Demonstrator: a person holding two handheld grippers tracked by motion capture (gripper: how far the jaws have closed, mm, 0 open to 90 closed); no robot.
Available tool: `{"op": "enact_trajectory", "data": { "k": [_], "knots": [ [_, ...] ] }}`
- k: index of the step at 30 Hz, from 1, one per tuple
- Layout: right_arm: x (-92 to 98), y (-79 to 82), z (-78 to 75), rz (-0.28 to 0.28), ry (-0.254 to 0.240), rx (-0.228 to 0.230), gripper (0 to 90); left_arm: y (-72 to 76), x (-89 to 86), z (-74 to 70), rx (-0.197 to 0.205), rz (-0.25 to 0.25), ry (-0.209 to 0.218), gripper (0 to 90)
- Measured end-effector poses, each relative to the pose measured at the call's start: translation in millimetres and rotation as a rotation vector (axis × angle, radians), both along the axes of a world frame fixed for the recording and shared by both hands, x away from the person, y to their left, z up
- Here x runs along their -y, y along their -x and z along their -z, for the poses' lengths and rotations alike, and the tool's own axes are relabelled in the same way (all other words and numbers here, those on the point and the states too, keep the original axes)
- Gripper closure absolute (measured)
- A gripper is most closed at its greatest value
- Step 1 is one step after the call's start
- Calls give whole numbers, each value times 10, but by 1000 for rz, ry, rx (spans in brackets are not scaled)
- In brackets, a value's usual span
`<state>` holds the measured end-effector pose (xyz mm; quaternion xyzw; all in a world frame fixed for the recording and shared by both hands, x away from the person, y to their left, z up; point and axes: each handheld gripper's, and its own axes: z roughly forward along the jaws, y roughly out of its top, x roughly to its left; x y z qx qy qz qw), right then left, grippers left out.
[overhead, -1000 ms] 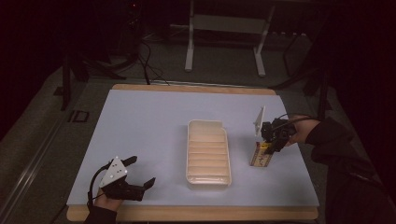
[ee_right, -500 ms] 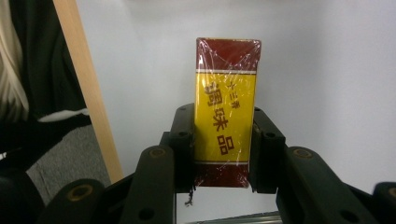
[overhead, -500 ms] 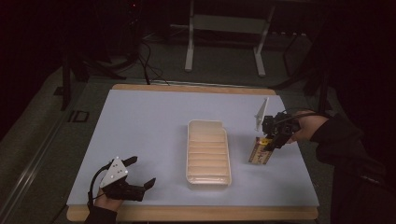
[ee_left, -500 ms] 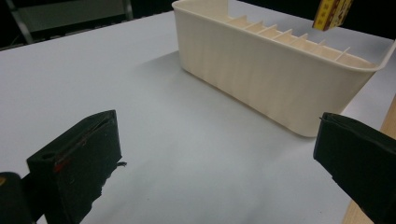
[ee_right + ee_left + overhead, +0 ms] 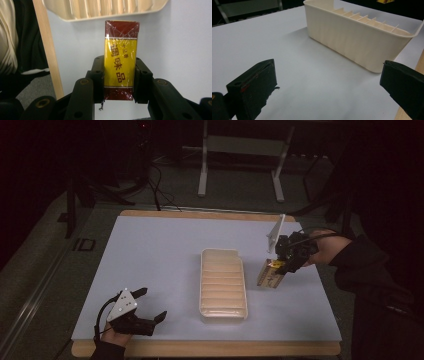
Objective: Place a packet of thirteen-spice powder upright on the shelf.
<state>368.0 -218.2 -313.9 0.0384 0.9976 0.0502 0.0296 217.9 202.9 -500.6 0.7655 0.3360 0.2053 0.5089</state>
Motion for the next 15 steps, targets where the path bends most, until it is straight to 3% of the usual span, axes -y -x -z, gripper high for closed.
{"op": "enact_trajectory", "data": {
  "k": [7, 15],
  "knots": [
    [-123, 24, -87, -27, -61, 19, 677, 2, 0, -1, 1, 2, -1, 10],
    [-284, 40, -106, -45, -173, 47, 677, 3, 3, 1, 0, 3, -2, 9]
  ]
}}
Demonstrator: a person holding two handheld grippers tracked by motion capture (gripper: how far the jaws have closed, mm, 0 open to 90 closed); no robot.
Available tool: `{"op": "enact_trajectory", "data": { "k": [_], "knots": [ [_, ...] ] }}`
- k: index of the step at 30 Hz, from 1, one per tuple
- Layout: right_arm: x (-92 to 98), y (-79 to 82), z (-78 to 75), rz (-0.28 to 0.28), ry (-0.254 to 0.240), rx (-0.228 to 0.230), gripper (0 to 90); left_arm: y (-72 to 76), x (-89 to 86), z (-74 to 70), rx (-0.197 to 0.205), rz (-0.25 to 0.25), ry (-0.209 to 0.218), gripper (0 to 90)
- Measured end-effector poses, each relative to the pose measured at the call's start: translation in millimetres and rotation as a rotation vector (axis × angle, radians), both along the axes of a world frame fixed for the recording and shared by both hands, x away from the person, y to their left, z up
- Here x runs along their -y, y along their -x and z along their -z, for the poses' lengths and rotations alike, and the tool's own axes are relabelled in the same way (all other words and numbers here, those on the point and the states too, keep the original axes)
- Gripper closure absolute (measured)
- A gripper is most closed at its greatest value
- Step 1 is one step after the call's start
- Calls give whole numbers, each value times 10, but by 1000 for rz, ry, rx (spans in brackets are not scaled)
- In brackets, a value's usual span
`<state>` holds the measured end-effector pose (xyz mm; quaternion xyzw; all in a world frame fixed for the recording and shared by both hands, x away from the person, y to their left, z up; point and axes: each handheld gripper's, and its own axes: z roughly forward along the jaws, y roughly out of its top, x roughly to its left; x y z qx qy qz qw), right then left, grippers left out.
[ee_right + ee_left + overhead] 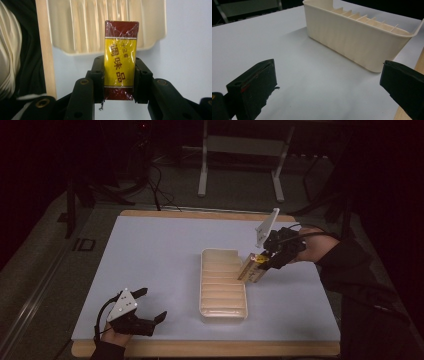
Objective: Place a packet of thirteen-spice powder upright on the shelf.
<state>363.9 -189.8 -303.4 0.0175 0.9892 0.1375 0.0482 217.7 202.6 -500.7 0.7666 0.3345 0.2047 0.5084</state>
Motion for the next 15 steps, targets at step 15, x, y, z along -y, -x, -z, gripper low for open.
{"op": "enact_trajectory", "data": {
  "k": [15],
  "knots": [
    [-187, -87, 220, -106, -157, 66, 677, -1, 4, 4, -3, 9, -5, 10]
  ]
}}
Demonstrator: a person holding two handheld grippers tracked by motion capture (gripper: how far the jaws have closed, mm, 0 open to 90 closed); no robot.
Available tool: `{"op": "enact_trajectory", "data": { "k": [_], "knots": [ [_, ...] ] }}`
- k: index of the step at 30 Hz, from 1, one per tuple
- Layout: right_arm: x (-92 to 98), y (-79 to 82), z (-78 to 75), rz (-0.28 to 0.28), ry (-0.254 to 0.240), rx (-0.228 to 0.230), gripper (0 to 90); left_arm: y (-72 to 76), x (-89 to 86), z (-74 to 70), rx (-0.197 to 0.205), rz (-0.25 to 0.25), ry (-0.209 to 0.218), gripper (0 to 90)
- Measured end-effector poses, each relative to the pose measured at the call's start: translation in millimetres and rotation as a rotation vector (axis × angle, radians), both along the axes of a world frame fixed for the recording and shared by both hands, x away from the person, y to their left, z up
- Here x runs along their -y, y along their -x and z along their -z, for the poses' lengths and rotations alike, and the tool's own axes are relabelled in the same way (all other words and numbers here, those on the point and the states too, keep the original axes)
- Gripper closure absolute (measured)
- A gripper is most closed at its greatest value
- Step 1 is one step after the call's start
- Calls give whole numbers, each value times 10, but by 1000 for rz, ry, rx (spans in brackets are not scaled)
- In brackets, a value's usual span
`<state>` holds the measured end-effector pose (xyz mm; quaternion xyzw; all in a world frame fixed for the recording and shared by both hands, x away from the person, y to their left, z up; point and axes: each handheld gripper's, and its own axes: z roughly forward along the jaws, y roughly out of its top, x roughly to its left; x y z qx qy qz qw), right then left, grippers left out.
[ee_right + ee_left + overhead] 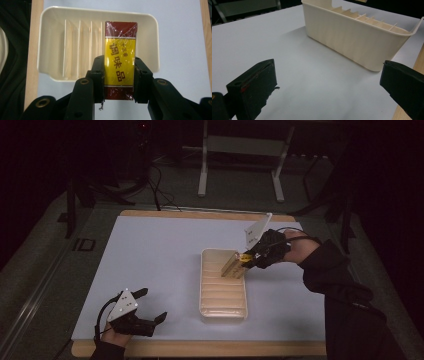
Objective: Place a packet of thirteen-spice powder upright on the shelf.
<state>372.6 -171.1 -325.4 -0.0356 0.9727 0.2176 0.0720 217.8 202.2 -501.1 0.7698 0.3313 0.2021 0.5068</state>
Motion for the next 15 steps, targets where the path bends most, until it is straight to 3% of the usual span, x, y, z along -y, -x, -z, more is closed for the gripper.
{"op": "enact_trajectory", "data": {
  "k": [7, 15],
  "knots": [
    [-41, -74, 164, 19, -38, -25, 677, 0, 3, 3, -4, 7, -2, 10],
    [-46, -69, 307, -18, -61, -24, 677, -6, 4, 9, -9, 9, -5, 10]
  ]
}}
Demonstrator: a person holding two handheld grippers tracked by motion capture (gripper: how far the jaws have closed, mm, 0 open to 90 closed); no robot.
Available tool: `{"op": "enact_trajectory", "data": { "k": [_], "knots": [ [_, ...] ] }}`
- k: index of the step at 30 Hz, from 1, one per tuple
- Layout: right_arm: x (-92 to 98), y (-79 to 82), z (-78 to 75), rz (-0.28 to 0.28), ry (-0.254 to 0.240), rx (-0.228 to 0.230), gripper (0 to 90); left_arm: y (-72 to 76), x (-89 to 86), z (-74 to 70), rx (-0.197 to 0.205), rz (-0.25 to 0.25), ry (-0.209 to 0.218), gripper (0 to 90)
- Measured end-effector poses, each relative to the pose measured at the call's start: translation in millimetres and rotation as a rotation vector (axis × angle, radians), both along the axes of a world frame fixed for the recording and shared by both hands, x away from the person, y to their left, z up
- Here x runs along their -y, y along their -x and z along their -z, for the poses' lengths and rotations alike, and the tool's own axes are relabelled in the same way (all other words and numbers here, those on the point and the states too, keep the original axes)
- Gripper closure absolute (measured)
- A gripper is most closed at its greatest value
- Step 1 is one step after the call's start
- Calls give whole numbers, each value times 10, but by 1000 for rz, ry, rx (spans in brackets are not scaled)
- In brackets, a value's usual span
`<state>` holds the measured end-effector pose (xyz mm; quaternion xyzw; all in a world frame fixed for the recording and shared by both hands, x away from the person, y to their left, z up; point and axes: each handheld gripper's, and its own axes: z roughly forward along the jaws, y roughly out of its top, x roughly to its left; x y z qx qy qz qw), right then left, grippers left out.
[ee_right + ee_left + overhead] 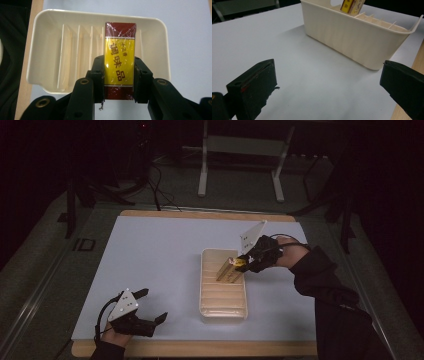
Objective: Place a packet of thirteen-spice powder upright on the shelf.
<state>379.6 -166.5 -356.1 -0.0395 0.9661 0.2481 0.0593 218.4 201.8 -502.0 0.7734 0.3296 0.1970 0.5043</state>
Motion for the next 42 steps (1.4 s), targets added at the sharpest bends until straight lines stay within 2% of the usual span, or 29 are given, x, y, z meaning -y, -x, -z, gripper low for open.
{"op": "enact_trajectory", "data": {
  "k": [4, 14, 27, 32, 36, 42],
  "knots": [
    [15, 6, 5, -3, -15, 3, 677, -3, -1, 4, -5, 2, -1, 10],
    [0, 69, 34, -27, -7, 7, 677, -8, 5, 12, -12, 8, -3, 10],
    [-112, -57, 334, 7, 31, -38, 675, -12, 3, 18, -19, 12, -8, 9],
    [-175, -100, 426, 25, 20, -67, 674, -12, 5, 19, -18, 12, -7, 10],
    [-232, -113, 499, 23, 21, -70, 673, -11, 6, 20, -19, 14, -8, 9],
    [-270, -130, 578, 20, -7, -82, 674, -10, 6, 20, -18, 16, -8, 9]
  ]
}}
